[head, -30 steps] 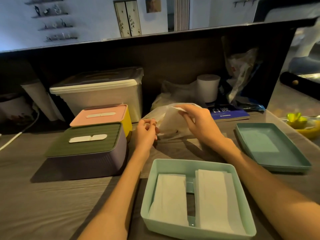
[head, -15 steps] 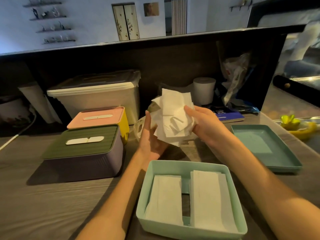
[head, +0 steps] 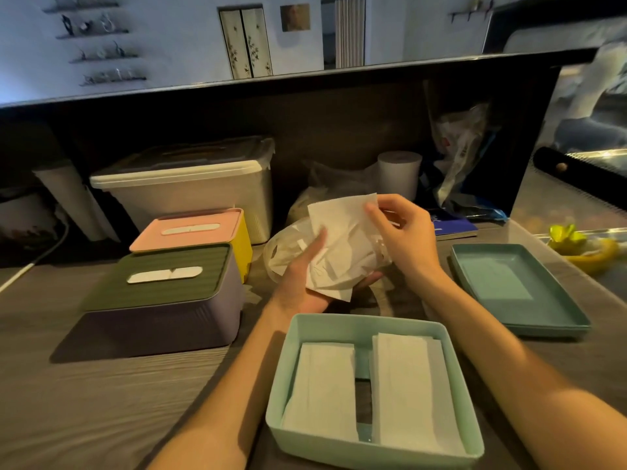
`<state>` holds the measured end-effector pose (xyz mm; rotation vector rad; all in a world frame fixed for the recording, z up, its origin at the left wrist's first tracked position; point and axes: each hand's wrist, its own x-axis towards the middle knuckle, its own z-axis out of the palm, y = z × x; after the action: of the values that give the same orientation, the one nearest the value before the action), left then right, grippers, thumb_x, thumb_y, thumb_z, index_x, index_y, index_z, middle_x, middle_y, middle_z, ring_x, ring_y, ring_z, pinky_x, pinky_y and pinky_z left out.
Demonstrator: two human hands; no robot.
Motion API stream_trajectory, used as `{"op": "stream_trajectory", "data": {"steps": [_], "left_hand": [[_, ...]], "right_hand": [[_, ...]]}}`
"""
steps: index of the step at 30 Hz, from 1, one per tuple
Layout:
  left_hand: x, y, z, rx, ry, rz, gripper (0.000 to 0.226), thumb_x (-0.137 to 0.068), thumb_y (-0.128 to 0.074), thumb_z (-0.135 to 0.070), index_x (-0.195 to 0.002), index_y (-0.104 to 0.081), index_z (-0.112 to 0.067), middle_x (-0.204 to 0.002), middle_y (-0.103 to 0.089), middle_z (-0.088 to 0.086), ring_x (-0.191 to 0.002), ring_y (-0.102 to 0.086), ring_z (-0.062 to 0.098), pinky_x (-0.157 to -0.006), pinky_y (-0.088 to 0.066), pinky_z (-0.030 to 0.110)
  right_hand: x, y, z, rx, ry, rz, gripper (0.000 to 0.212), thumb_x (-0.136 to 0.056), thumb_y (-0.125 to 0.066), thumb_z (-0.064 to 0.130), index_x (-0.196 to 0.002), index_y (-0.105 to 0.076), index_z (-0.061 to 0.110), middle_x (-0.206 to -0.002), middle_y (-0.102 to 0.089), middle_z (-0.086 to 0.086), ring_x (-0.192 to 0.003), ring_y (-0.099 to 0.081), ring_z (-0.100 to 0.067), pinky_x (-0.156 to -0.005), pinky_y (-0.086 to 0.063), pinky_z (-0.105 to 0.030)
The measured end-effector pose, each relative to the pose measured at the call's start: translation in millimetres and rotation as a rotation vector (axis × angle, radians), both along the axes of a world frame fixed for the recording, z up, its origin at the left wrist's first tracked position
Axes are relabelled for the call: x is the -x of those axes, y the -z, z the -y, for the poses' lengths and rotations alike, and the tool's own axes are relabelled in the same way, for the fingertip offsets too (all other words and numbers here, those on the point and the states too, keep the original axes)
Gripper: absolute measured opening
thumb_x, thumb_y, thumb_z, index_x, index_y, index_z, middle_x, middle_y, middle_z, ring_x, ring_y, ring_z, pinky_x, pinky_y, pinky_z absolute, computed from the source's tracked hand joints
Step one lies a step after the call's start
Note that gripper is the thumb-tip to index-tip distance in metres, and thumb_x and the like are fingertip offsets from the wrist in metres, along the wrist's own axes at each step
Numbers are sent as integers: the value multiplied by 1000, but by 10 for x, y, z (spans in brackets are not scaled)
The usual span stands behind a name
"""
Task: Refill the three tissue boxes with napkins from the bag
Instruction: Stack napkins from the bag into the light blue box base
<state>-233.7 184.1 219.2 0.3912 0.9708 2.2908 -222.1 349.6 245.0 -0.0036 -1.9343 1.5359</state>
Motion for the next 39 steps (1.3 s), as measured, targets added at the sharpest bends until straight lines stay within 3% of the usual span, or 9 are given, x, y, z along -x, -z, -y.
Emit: {"op": "stream_trajectory", "data": {"steps": [2,5,11,18,21,26,31,36,39], "left_hand": [[-24,21,29,52,24,-26,54,-94,-61,-8,-146,-45,-12,-141,-56,24,-129,-55,45,-102,-50,57],[-11,45,44,103,22,-38,57,-92,-56,7,-146,-46,-9,-141,-56,24,-129,-55,46,-102,-51,55],[-43,-49,12,144,-99,20,34,-98,-57,-8,-131,-56,-13,-118,-73,16,-109,-70,35,-86,-60,49],[-50,-39,19,218,-80,-23,40,-103,-54,-24,-142,-52,-16,-135,-63,19,-125,-61,38,-110,-42,61],[-47,-56,25,230,-66,-9,47,-102,-54,-39,-143,-52,-16,-135,-63,18,-123,-62,36,-102,-51,50],[11,-19,15,70,-112,209,67,-93,-55,-64,-141,-53,-17,-133,-64,22,-122,-60,44,-102,-46,64],[18,-95,0,106,-139,251,63,-96,-52,-62,-134,-55,-12,-119,-71,19,-107,-68,36,-101,-50,59],[-53,-162,-24,211,-123,142,72,-100,-33,-64,-144,-49,-10,-105,-74,18,-85,-75,31,-66,-62,43],[-117,-83,18,230,-77,69,47,-100,-52,-47,-134,-61,-15,-119,-72,16,-100,-73,30,-82,-60,42]], "right_hand": [[5,-54,-35,54,-1,-39,17,-101,-63,29,-114,-71,20,-105,-71,11,-98,-67,0,-80,-56,-15],[13,-135,-126,159,28,-64,21,-104,-58,26,-118,-67,13,-105,-70,2,-92,-66,0,-75,-53,-15],[-104,-326,-192,129,-128,66,28,-108,-47,29,-118,-72,21,-103,-64,8,-93,-59,-8,-71,-50,-15],[-117,-169,-124,-644,-168,169,24,-84,-77,50,-106,-75,42,-99,-56,13,-91,-54,-3,-73,-40,-16],[-107,-178,-95,-588,-110,115,11,-84,-80,42,-93,-77,36,-102,-54,12,-97,-53,-1,-77,-39,-12],[-185,-339,-205,-323,-328,47,11,-97,-69,30,-105,-70,22,-103,-68,12,-97,-65,-3,-82,-51,-18],[-235,-396,-254,-115,-542,240,14,-99,-61,41,-110,-64,33,-106,-67,9,-98,-68,-18,-78,-55,-32],[-157,-283,-191,-437,-355,220,8,-100,-62,38,-105,-65,32,-107,-66,17,-100,-63,-4,-82,-47,-24],[-88,-168,-143,-530,-205,259,16,-98,-62,45,-109,-62,34,-103,-69,8,-91,-64,-6,-71,-45,-22]]}}
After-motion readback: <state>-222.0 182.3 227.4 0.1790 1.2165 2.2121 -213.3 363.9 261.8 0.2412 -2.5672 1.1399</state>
